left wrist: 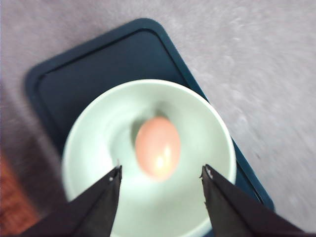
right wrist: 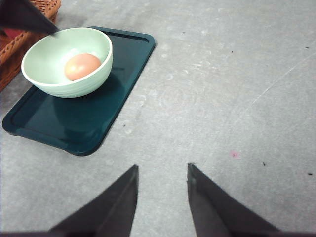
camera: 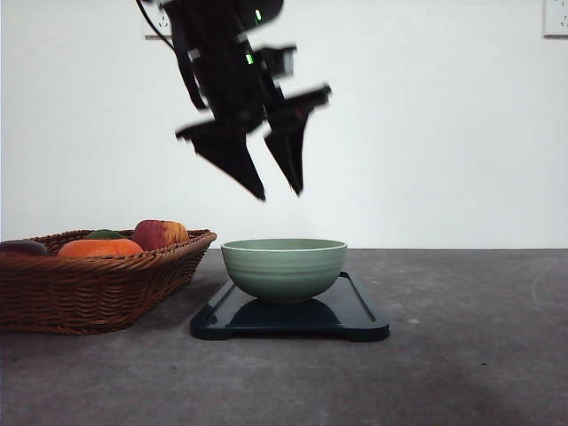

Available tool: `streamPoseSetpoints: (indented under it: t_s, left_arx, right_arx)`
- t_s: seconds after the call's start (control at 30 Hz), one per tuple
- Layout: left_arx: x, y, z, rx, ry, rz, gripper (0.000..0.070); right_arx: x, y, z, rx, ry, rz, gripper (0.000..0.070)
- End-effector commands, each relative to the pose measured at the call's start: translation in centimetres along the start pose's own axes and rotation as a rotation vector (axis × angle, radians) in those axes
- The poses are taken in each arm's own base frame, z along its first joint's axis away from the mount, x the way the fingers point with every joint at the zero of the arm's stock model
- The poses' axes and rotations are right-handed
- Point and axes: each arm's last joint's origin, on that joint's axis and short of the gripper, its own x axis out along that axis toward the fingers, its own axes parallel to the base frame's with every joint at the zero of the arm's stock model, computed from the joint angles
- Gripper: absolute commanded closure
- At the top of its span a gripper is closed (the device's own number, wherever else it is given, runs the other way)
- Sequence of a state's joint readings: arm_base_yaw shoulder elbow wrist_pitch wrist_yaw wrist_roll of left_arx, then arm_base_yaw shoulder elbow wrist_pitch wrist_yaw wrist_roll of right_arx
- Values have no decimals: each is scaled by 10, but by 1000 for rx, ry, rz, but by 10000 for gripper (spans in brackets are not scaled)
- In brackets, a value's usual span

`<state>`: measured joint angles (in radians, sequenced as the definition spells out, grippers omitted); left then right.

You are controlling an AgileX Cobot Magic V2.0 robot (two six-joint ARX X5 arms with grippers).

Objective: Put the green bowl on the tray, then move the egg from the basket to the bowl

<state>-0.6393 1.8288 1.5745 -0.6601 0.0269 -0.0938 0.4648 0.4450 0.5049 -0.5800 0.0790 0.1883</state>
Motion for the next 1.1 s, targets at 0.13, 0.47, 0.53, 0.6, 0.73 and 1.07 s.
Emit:
streamPoseSetpoints:
  t_s: [0.13,0.47,0.53,0.6,0.73,1.07]
  left_arx:
    - [-39,8,-12,24,-63,-29,378]
    - [-97,26,-85,-23,-193,-41,378]
    - [-106,29,-102,-35,-210,-33,378]
    - [-114,32,-117,-61,-229,-25,378]
    - [-127,39,-145,-125,-265,-5,378]
    - [-139,44,-195,-261,-328,20,379]
  right_arx:
    - [-1,1,3,4,-13,7,506]
    - [-1,2,3,4,-14,27,502]
    - [-1,2,4,2,-15,44,501]
    - [-1,3,4,-10,-17,61,501]
    - [0,3,4,-23,-14,73,501]
    - [20,8,7,-56,51,138,500]
